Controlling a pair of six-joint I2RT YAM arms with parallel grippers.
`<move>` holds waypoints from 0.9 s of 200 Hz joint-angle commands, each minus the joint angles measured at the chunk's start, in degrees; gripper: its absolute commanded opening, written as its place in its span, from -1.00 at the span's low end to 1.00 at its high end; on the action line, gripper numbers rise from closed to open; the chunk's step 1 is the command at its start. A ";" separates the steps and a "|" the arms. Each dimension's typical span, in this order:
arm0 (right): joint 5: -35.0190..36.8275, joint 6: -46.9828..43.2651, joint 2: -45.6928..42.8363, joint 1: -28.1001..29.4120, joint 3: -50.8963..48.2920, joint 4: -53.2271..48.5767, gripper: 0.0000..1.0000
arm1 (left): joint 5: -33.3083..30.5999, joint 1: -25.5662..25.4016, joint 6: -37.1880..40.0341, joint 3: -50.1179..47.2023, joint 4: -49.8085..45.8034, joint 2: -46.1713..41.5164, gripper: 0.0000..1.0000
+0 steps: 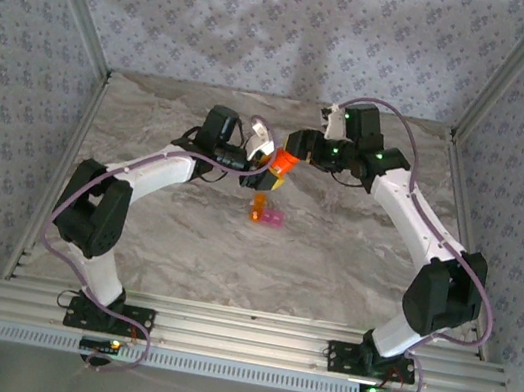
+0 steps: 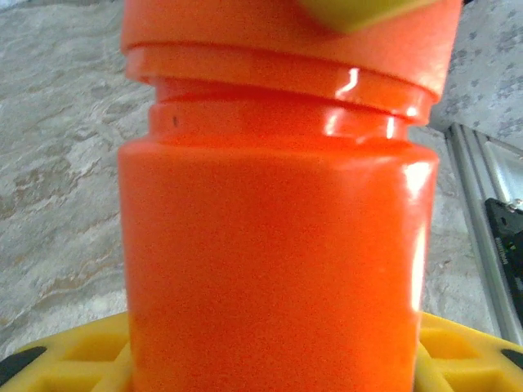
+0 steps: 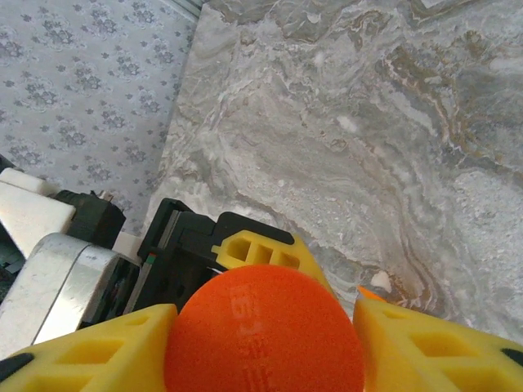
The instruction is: Sort the pills into containers
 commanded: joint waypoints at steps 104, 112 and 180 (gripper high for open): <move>-11.32 -7.34 -10.09 -6.38 -1.97 -3.71 0.68 | 4.85 -0.86 0.70 2.96 4.66 -2.17 -1.00; -11.77 -7.53 -10.79 -7.40 -2.41 -3.67 0.67 | 5.00 -0.89 0.61 2.91 4.46 -2.33 -1.00; -16.80 -33.42 -8.18 -11.15 4.18 -14.76 0.57 | 9.40 -0.63 4.04 5.70 -3.55 -2.62 -1.00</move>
